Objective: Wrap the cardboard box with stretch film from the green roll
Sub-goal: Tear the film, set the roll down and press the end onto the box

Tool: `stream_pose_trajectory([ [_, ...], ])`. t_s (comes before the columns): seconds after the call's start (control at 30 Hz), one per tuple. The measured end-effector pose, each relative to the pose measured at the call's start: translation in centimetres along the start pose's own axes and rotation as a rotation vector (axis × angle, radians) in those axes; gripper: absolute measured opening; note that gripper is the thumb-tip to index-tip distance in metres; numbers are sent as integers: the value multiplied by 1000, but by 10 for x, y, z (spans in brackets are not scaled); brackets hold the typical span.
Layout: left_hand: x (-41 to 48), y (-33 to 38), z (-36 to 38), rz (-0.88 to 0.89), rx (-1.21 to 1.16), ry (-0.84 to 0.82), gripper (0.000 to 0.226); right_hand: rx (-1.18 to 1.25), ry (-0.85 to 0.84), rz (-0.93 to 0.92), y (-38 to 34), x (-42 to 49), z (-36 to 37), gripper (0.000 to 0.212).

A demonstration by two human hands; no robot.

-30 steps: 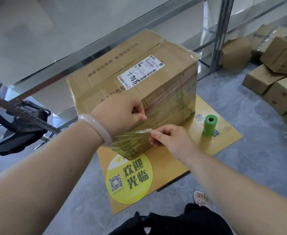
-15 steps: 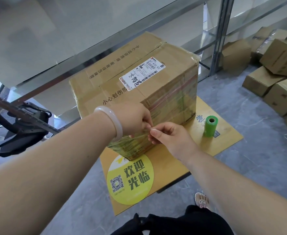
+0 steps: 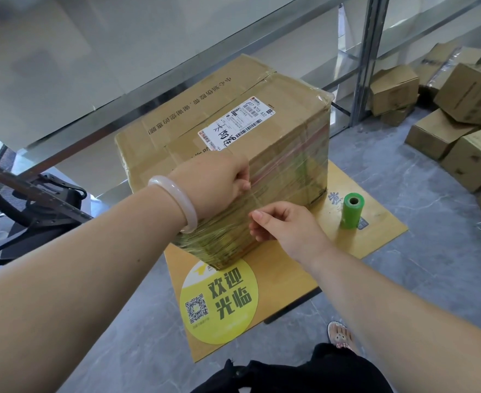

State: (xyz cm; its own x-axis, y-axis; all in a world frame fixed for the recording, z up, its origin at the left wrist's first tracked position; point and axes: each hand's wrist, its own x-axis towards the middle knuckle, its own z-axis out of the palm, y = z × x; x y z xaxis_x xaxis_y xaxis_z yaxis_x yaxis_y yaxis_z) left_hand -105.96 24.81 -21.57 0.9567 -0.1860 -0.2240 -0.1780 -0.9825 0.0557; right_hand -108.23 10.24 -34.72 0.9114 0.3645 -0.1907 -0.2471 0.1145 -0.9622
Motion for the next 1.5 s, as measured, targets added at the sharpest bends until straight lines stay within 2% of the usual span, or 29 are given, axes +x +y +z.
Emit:
stream_pose_trajectory([
  [0.1, 3, -5, -2, 64, 106, 25, 9, 6, 24, 11, -1, 4, 3, 11],
  [0.2, 10, -6, -3, 167, 407, 63, 19, -29, 73, 12, -2, 10, 6, 12],
  [0.3, 17, -7, 1, 471, 628, 261, 16, -81, 118, 17, -2, 15, 7, 13],
  [0.33, 18, -7, 3, 488, 681, 282, 17, -94, 131, 23, -1, 17, 7, 13],
  [0.47, 24, -3, 11, 502, 691, 341, 5, -153, 176, 56, 5, 23, 8, 20],
  [0.57, 29, -7, 23, 614, 665, 478, 8, -209, 205, 73, 4, 29, 9, 26],
  [0.7, 32, -22, 39, 661, 635, 644, 7, -378, 225, 33, 2, 35, 9, 43],
  [0.8, 33, -25, 42, 634, 594, 660, 2, -484, 235, 39, 6, 38, 4, 61],
  [0.87, 32, -23, 42, 522, 534, 648, 12, -462, 212, 90, 5, 39, 0, 66],
  [0.97, 29, -21, 39, 290, 373, 595, 35, -256, 153, 177, 0, 43, -6, 57],
  [1.03, 27, -19, 38, 226, 336, 577, 45, -246, 138, 192, -2, 45, -11, 49],
  [1.17, 25, -16, 36, 133, 323, 545, 64, -447, 142, 39, -2, 36, -16, 41],
  [1.3, 24, -14, 34, 100, 316, 513, 70, -505, -49, -131, -9, 27, -5, 26],
  [1.4, 25, -15, 34, 106, 326, 526, 74, -454, -122, -123, -17, 35, 2, 27],
  [1.5, 15, -21, 44, 88, 334, 610, 75, -445, -159, -112, -22, 42, -3, 32],
])
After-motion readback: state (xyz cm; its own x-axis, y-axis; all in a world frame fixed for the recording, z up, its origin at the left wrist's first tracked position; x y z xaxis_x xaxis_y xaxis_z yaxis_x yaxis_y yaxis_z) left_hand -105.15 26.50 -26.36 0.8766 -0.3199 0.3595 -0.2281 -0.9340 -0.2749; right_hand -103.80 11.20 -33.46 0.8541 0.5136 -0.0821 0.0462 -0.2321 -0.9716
